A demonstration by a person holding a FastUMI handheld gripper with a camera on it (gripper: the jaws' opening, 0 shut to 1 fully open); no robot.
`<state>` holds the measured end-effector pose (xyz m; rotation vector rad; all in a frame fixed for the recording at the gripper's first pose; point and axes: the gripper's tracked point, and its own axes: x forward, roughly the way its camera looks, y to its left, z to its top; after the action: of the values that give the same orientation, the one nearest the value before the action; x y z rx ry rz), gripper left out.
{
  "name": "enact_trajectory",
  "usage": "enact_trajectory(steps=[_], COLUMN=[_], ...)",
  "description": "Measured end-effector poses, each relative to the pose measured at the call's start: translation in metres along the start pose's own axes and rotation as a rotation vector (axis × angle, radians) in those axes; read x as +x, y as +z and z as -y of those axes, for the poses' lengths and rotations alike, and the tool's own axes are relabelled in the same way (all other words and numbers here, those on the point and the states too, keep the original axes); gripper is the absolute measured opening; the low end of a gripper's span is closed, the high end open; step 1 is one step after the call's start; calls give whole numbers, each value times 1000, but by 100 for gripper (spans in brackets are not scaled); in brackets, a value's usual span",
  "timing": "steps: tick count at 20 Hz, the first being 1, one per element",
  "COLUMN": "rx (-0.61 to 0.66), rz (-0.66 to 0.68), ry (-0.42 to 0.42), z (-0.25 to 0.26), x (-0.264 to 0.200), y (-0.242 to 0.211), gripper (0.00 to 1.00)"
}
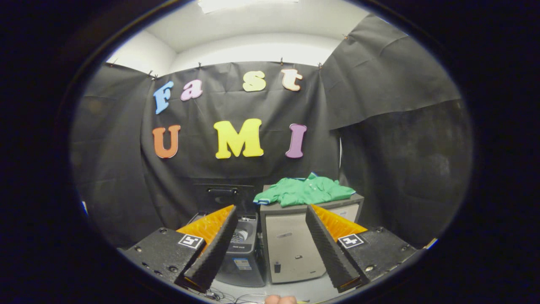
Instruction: Put the clothes into the washing machine and then close the washing machine lid.
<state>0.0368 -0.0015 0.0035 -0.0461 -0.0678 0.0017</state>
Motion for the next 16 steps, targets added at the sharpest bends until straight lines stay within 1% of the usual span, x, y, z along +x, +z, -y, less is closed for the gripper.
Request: enact_trajectory(steps=[5, 7, 9, 11, 14, 16], rx=[15, 12, -14, -44, -27, -57], rz=[-63, -96, -108, -136, -182, -196], ry=[-35, -45, -55, -57, -53, -63], z=[39, 53, 66, 74, 80, 91], x=[65, 94, 125, 155, 201, 229], y=[36, 44, 51, 49, 38, 34], gripper=[100, 100, 100, 100, 100, 100])
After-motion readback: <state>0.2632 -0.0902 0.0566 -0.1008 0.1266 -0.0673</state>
